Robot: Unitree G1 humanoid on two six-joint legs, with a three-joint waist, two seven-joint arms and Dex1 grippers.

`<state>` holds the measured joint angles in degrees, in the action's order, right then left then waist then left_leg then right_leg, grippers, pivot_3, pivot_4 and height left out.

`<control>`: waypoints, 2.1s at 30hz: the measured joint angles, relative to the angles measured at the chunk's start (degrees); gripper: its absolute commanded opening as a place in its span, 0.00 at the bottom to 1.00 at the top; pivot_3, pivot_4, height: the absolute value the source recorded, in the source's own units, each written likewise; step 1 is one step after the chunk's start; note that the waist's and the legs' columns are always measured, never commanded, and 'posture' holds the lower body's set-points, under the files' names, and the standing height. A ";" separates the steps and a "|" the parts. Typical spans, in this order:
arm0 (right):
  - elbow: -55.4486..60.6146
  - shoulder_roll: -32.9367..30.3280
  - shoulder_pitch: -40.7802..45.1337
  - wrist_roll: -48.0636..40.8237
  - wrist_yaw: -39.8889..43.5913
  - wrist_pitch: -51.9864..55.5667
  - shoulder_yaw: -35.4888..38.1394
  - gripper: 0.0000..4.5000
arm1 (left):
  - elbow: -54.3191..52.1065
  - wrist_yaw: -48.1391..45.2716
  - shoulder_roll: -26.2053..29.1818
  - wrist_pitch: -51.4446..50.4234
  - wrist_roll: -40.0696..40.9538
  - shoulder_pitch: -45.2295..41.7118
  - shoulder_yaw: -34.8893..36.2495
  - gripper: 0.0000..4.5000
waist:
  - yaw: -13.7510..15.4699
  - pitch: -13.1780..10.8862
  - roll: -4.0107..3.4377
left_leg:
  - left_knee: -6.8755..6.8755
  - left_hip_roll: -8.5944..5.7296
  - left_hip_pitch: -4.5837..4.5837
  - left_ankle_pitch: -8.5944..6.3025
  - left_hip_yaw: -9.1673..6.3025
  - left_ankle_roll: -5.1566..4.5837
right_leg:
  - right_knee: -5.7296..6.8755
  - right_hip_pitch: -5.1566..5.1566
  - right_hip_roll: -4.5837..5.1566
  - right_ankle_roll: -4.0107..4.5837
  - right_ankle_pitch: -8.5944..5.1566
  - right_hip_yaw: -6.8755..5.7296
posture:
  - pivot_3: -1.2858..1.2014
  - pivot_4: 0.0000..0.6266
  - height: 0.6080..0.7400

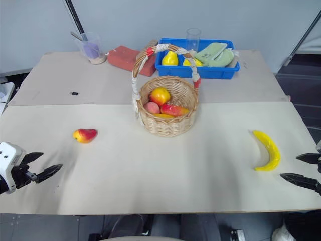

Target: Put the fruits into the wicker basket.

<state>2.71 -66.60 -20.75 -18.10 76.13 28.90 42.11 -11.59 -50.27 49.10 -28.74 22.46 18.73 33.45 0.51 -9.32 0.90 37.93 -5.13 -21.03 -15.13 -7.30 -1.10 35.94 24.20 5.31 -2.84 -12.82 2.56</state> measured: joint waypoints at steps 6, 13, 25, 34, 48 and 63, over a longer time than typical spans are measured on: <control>-2.14 0.11 0.00 0.11 0.51 -2.45 -0.04 0.99 | -0.01 0.24 0.00 -0.07 -0.06 0.00 0.00 1.00 | 0.01 0.00 0.00 | 0.00 0.00 0.01 0.00 0.00 0.00 | 0.00 -0.01 0.00 0.00 0.00 0.00 | 0.52 0.24 1.00; -3.16 0.11 1.85 0.02 0.48 -3.47 -1.46 0.99 | 0.07 0.46 -1.83 0.97 0.99 -1.83 0.62 1.00 | -0.06 0.00 0.00 | 0.00 0.00 0.02 0.00 0.01 0.00 | 0.02 -0.01 0.00 0.00 0.00 0.01 | 0.52 0.24 1.00; 11.28 0.08 15.03 -9.51 -2.66 6.74 -8.50 0.99 | -3.82 5.81 -7.31 -3.61 7.17 -6.69 0.98 1.00 | -0.22 0.02 -0.03 | 0.01 0.04 0.06 0.02 0.03 0.03 | 0.10 0.00 -0.02 0.01 0.03 0.02 | 0.52 0.24 1.00; 27.39 2.00 29.13 -24.78 -10.06 17.02 -17.94 0.99 | 2.03 11.71 -9.53 -3.68 4.57 -18.00 -8.14 1.00 | 0.35 0.02 0.00 | 0.15 -0.03 -0.07 0.02 0.03 0.02 | 0.03 0.06 0.01 -0.05 0.17 -0.03 | 0.52 0.24 1.00; 30.03 10.48 40.03 -29.31 -18.89 16.40 -28.29 0.99 | 17.26 12.44 -12.36 2.62 -2.10 -28.02 -18.26 1.00 | 0.23 0.04 0.05 | 0.15 -0.03 -0.09 0.01 0.04 0.00 | 0.08 0.21 0.02 0.00 0.22 -0.05 | 0.52 0.24 1.00; 30.57 10.52 40.03 -29.21 -19.37 15.00 -29.77 1.00 | 21.53 13.62 -13.78 6.20 -4.55 -30.15 -19.76 0.51 | 0.17 0.05 0.05 | 0.15 -0.03 -0.08 0.01 0.04 0.00 | 0.12 0.22 0.03 0.00 0.22 -0.05 | 0.52 0.24 1.00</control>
<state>33.27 -56.08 19.28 -47.32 56.76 43.90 12.34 9.94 -36.66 35.32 -22.54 17.91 -11.42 13.68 0.68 -9.27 0.95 38.08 -5.16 -21.11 -15.12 -7.26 -1.10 36.06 24.43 5.34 -2.84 -12.59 2.51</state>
